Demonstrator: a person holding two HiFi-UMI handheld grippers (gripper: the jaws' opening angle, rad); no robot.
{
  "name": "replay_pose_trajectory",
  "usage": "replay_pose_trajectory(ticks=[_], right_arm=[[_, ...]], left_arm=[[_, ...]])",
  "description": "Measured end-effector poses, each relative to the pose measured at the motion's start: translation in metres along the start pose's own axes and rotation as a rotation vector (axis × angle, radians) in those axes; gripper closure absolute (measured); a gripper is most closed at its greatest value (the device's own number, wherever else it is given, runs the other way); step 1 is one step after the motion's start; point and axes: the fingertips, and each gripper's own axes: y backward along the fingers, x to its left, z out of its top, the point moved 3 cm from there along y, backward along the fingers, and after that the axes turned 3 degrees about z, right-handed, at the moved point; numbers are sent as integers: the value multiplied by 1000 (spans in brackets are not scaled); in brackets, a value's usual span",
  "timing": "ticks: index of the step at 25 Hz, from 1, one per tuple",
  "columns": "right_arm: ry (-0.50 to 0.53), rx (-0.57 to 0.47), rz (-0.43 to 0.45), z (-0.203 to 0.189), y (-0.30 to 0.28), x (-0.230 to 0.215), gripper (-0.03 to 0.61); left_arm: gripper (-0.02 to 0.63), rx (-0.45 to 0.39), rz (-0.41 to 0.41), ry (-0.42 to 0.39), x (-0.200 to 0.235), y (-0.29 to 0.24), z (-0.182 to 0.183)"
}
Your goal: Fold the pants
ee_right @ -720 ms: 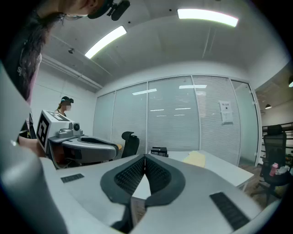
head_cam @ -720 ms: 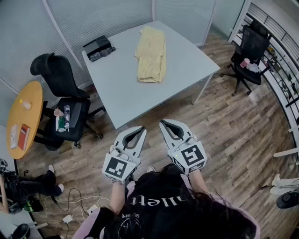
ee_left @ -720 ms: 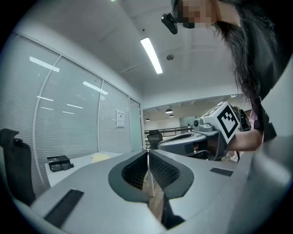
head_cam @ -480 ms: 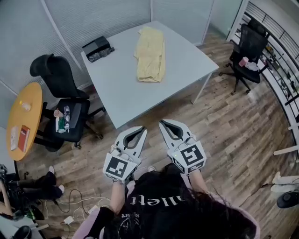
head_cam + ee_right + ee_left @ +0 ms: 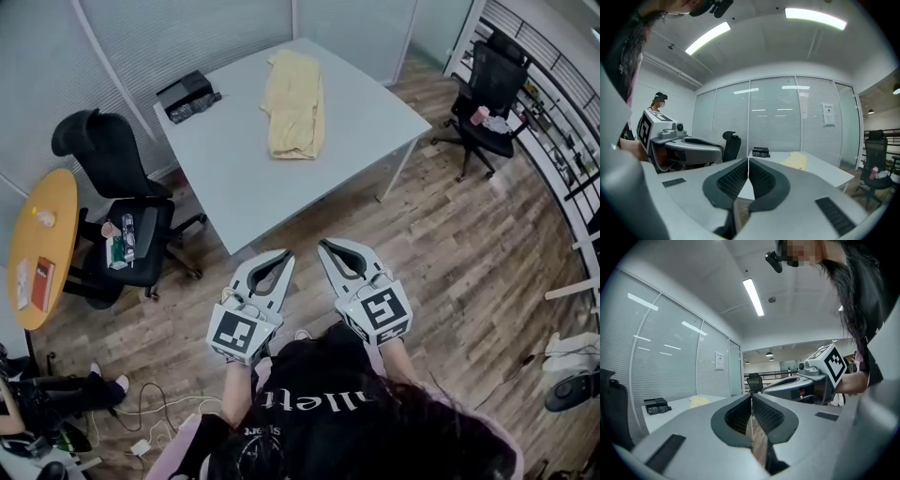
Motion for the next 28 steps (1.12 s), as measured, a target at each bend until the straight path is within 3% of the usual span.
replay_pose_trajectory(ticks=[15,21,28], right_arm=[[-29,61,3,-23,-5,-15,557],[-55,61,39,-31,-27,-48,557],[-58,71,109,-32,-69,-118,557]], left_arm=[[588,18,-15,39,7,-23,-17],[588,43,28,39,21,-50,-21],[588,79,121,47,57,-109,-22]])
